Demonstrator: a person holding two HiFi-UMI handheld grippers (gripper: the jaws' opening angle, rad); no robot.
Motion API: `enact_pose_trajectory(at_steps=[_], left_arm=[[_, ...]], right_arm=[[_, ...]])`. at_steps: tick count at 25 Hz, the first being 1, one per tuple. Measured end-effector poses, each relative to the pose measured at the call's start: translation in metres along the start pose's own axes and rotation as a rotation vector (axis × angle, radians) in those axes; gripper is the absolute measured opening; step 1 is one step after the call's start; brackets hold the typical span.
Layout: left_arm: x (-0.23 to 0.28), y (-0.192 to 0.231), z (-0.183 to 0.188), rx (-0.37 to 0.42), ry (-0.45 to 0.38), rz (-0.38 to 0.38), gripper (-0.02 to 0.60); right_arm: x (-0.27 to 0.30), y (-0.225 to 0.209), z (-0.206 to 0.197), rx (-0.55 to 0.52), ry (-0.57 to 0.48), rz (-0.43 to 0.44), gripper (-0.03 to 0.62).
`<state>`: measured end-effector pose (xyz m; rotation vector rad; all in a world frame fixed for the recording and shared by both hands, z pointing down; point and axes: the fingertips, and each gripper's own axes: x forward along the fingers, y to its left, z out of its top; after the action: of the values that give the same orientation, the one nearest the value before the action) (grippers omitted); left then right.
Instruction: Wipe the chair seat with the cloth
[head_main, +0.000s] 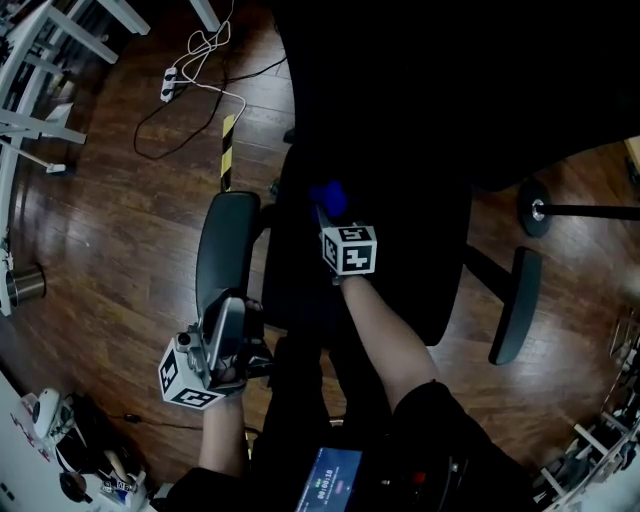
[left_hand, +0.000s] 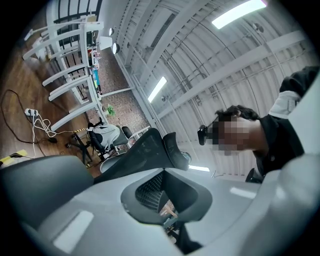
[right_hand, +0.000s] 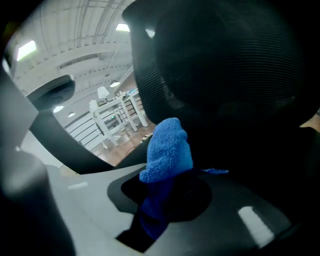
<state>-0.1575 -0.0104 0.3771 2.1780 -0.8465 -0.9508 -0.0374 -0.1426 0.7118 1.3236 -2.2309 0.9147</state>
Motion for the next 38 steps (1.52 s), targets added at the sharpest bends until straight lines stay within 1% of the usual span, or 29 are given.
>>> enact_pose_trajectory(at_steps=[3,7,10,13,18,20,22,24,27,29,30,33,35,36,38], left_arm=[[0.004,-0.004,-0.001,-0.006,0.012,-0.012,-0.008],[0.014,-0.006,-0.01,-0.017,0.037,-0.03,-0.008],[0.022,-0.009,-0.017,-0.026,0.052,-0.045,-0.008],[0.029,-0.011,-0.022,-0.031,0.063,-0.054,-0.008],[0.032,-0.013,-0.024,-0.036,0.067,-0.059,-0.008],[0.03,-0.015,-0.023,-0.033,0.063,-0.059,-0.008],[0.028,-0.017,-0.019,-0.032,0.052,-0.057,-0.008],[0.025,-0.017,-0.014,-0.029,0.038,-0.052,-0.008],[0.021,-0.017,-0.005,-0.019,0.023,-0.042,-0.008],[0.018,-0.017,0.001,-0.013,0.015,-0.039,-0.008],[0.017,-0.017,0.002,-0.01,0.012,-0.037,-0.008],[0.01,-0.017,0.003,-0.005,0.014,-0.026,-0.008],[0.006,-0.016,0.003,-0.002,0.017,-0.019,-0.008],[0.004,-0.017,0.003,-0.001,0.018,-0.017,-0.008],[0.002,-0.017,0.002,-0.002,0.019,-0.014,-0.008]], right_arm=[[-0.038,-0.074,-0.009,0.027,0.003,-0.131,0.088],[-0.101,-0.172,-0.02,0.042,0.008,-0.314,0.089],[-0.152,-0.229,-0.022,0.065,-0.002,-0.432,0.088],[-0.18,-0.258,-0.02,0.062,-0.005,-0.485,0.089],[-0.185,-0.261,-0.017,0.062,-0.018,-0.525,0.089],[-0.185,-0.249,-0.01,0.091,-0.063,-0.522,0.089],[-0.176,-0.216,0.007,0.095,-0.126,-0.458,0.089],[-0.155,-0.161,0.025,0.061,-0.167,-0.339,0.089],[-0.11,-0.062,0.041,0.014,-0.179,-0.136,0.089],[-0.079,0.001,0.04,-0.004,-0.159,-0.024,0.089],[-0.065,0.028,0.034,-0.013,-0.138,0.019,0.089],[-0.031,0.084,-0.005,-0.039,-0.019,0.102,0.089],[-0.019,0.103,-0.032,-0.073,0.058,0.133,0.089],[-0.017,0.106,-0.039,-0.096,0.068,0.139,0.089],[-0.019,0.099,-0.043,-0.112,0.051,0.131,0.089]])
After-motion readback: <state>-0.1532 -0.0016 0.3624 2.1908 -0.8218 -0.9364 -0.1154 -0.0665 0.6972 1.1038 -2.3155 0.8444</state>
